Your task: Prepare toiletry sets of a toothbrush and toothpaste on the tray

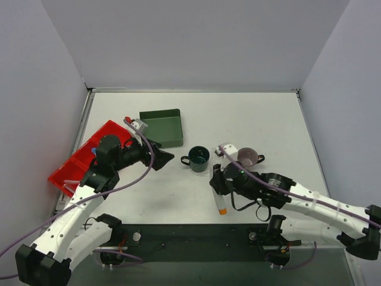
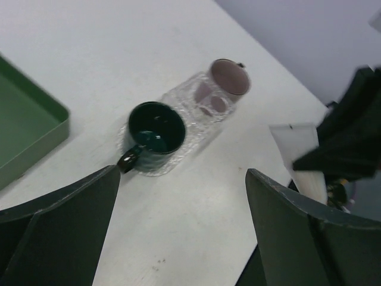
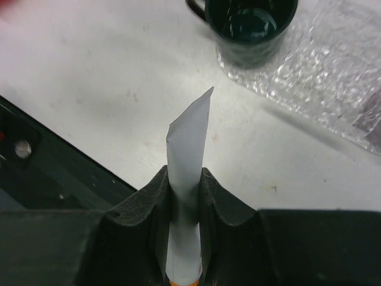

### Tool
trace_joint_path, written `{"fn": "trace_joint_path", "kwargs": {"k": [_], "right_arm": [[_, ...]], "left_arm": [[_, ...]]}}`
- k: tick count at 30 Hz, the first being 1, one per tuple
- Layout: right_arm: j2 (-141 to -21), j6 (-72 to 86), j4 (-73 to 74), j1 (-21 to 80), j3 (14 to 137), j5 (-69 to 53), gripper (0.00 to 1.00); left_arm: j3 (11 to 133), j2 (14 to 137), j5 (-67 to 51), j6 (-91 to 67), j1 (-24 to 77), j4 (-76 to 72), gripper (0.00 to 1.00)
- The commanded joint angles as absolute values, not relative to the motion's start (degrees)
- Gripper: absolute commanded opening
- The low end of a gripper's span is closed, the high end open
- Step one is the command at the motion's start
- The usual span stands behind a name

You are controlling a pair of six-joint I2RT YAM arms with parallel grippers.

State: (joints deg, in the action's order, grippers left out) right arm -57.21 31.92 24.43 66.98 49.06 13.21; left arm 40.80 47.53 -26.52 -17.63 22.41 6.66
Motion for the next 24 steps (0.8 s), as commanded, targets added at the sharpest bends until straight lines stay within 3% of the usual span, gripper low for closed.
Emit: {"fn": "trace_joint_path", "kwargs": {"k": [1,11,20,24], "right_arm": [[-49.6,27.7,10.9,57.9,46.2,2.0,0.09],[-46.7,27.5,-9.7,51.6,45.0,-15.6,0.09],[-44.4,30.8,-20.2,51.6,42.3,-22.0,0.09],[-44.0,31.5,-22.7,51.6,41.5,-22.2,0.10]], "left_arm": [[40.1,50.9,-45.9,-21.9,25.5,-11.1,0.97],[42.4,59.3,-47.4,-25.9,42.8,-17.1,0.97],[39.6,62.8,-46.1,-35.4,46.8,-30.4,0.97],[37.8,64.4,-44.7,-42.1,49.5,-37.8,0.93]]}}
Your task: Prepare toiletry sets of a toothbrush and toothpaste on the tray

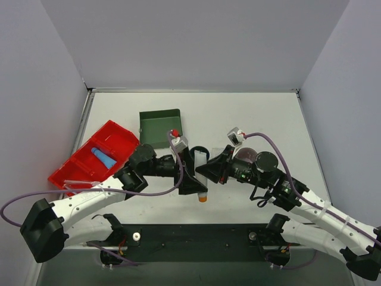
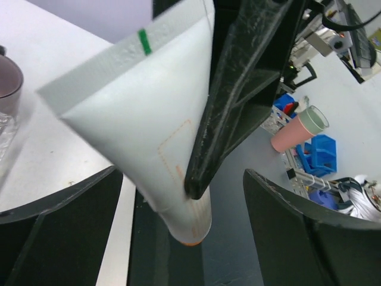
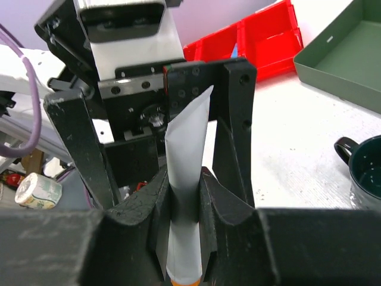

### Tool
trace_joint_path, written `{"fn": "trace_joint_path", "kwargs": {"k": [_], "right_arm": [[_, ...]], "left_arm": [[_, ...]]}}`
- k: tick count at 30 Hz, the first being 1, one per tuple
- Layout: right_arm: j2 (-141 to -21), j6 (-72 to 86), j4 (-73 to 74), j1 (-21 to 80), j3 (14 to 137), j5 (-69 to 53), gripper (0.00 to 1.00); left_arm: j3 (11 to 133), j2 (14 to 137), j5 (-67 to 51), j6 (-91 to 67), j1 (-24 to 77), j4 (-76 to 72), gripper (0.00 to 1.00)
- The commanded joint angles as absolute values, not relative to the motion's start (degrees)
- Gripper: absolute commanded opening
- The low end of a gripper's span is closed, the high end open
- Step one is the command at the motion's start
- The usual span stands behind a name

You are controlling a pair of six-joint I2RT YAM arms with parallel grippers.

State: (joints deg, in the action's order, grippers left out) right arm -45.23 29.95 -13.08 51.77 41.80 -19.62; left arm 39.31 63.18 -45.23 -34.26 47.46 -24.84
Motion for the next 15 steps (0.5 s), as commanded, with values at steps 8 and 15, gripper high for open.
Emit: {"fn": "trace_joint_path", "kwargs": {"k": [8,15], "right_arm": [[-43.2,31.8,-25.6,51.5,40.9,-22.5,0.10],[-41.8,30.8,-20.8,51.6,42.0,-20.8,0.27]], "left_arm": [[35.2,66.6,-42.5,-48.2,52.0,-46.9,0.61],[36.0,65.7,-42.7,-44.3,52.0,-40.4,0.29]]}}
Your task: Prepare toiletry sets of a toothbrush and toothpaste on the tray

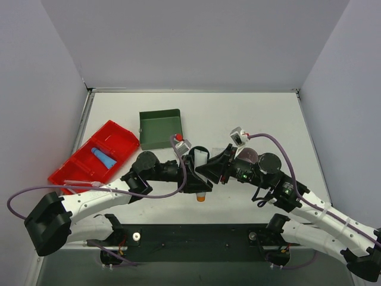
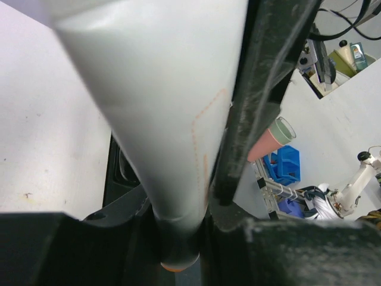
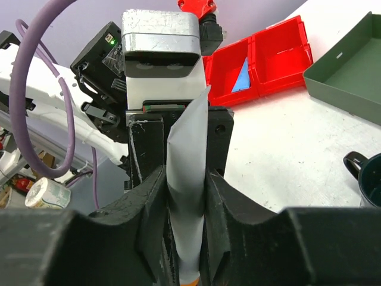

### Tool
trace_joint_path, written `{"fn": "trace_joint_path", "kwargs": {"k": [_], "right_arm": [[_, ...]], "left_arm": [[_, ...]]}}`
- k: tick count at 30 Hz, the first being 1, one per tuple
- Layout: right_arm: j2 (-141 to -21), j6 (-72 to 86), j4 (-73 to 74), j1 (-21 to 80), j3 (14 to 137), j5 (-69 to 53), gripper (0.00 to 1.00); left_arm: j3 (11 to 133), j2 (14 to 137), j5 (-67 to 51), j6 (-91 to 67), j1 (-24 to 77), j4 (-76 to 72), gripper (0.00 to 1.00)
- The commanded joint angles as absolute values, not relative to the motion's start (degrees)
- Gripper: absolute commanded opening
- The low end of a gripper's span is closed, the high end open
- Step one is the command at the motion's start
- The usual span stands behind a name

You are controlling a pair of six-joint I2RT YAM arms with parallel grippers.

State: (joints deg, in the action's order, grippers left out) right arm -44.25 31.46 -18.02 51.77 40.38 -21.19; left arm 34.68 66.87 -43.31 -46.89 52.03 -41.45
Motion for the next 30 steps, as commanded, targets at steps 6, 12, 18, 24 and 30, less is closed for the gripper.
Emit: {"fn": "trace_joint_path", "kwargs": {"k": [6,12,18,24,30], "right_arm": [[-40.3,27.7,-5.8,50.5,47.7,-16.1,0.56],[-46.3,24.4,17.5,47.5,60.5,-18.3,0.61],[-50.0,24.9,23.1,44.7,62.2,-25.5,0.55],[-51.3,26.5,20.0,44.8,61.7,-28.1,0.52],[-52.5,27.8,16.9,44.9,60.8,-29.5,0.50]], "left_arm": [[39.9,63.1,-41.8,-32.1,51.9,-20.6,0.18],[46.0,62.3,-43.2,-20.9,51.9,-2.7,0.15],[47.5,62.2,-45.2,-17.5,51.9,3.2,0.14],[48.1,62.7,-45.4,-16.4,52.0,4.3,0.14],[48.4,63.0,-45.4,-15.8,51.9,5.2,0.14]]}}
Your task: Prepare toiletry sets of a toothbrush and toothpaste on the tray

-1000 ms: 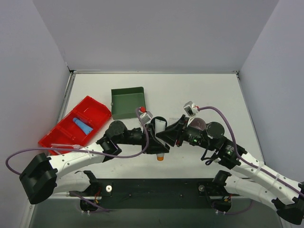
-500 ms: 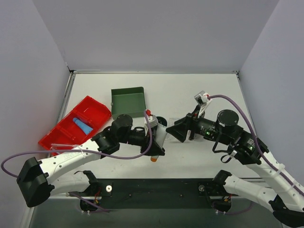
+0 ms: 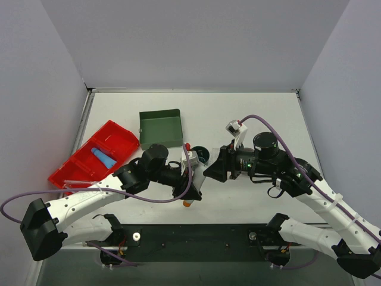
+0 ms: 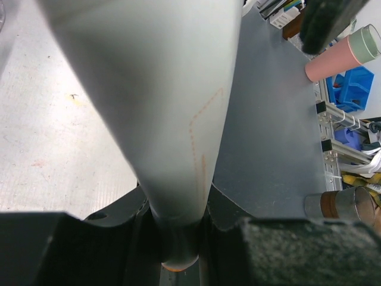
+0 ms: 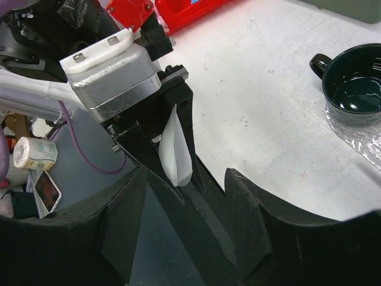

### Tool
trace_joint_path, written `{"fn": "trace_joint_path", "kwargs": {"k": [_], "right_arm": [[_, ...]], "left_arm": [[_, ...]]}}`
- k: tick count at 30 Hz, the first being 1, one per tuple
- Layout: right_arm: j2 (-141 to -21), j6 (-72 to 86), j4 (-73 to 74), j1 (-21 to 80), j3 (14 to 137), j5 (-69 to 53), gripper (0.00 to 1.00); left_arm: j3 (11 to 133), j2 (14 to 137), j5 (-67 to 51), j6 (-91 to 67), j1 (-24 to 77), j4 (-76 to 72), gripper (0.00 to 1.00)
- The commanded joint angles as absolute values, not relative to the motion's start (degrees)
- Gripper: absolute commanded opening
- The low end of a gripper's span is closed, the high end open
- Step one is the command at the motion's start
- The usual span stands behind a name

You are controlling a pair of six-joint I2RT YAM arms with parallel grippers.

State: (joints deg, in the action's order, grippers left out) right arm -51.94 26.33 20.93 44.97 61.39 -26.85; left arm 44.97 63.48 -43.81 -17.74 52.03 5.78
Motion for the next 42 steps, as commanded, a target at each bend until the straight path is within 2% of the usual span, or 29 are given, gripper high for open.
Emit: {"fn": "trace_joint_path", "kwargs": {"k": [1,9,16,19,25,27,28,30,34,35,36,38,42], "right_arm": [[-52.8,28.0,16.3,44.9,60.3,-29.7,0.50],[-55.0,29.6,10.7,46.9,58.9,-30.4,0.43],[-56.3,29.2,11.2,47.9,59.1,-29.8,0.24],[-55.9,29.1,12.0,48.0,58.9,-29.0,0.20],[-54.9,28.7,12.7,47.9,58.4,-27.8,0.19],[-54.8,28.7,12.7,47.9,58.4,-27.6,0.15],[-54.7,28.8,12.7,48.0,58.4,-27.6,0.07],[-54.6,28.7,12.7,47.9,58.4,-27.5,0.00],[-53.8,28.3,13.0,47.8,58.4,-26.7,0.00],[-53.6,28.3,13.3,47.7,58.4,-26.4,0.00],[-53.4,28.2,13.4,47.7,58.5,-25.8,0.00],[-52.5,27.7,14.1,47.5,58.6,-24.8,0.00],[-50.6,26.5,16.1,46.6,58.9,-22.2,0.00]], "left_arm": [[48.4,63.0,-45.4,-15.8,51.9,5.3,0.14],[48.4,63.6,-45.1,-15.6,51.9,5.2,0.13],[48.4,63.6,-44.0,-15.6,51.9,5.3,0.13],[48.3,63.8,-43.4,-15.6,51.9,5.4,0.14],[48.3,63.8,-43.0,-15.6,51.9,5.2,0.14],[48.3,63.8,-43.0,-15.6,52.0,5.2,0.14],[48.3,63.7,-43.0,-15.6,52.0,5.2,0.16],[48.4,63.7,-42.7,-15.5,51.9,5.4,0.26],[48.9,63.1,-41.3,-15.2,51.9,6.1,0.49],[49.0,63.0,-40.9,-15.0,51.9,6.2,0.63],[49.1,62.8,-40.3,-14.9,51.9,6.4,0.68],[49.7,62.4,-39.7,-14.7,51.2,6.7,0.77],[50.8,60.9,-38.9,-13.4,48.4,8.3,0.82]]}}
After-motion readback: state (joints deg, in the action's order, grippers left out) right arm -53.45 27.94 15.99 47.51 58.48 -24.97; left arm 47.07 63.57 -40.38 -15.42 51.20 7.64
